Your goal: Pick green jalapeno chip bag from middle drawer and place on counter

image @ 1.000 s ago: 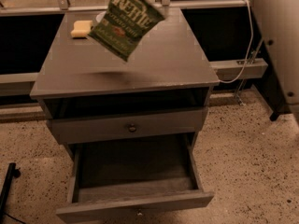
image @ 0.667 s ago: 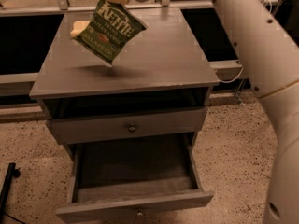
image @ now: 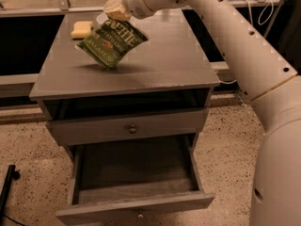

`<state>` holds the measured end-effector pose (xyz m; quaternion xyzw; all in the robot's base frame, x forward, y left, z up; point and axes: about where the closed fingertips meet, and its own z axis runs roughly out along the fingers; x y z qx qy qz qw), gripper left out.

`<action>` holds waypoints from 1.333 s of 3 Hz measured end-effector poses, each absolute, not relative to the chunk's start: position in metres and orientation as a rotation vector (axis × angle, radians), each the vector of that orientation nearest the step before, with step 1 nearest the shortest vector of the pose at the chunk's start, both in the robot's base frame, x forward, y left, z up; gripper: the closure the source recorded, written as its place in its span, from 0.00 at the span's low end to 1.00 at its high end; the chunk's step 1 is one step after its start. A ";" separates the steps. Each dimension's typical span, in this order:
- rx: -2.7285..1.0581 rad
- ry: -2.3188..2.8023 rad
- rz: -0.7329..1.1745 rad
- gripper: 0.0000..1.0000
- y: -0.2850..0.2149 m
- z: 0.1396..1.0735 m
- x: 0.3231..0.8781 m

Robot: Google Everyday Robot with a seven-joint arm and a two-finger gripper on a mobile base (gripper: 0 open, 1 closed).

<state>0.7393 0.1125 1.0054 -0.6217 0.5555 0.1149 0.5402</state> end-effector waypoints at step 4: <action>-1.478 1.320 0.273 0.00 0.113 1.005 0.739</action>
Offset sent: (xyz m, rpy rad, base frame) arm 0.0000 0.0000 0.0000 0.0000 0.0000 0.0000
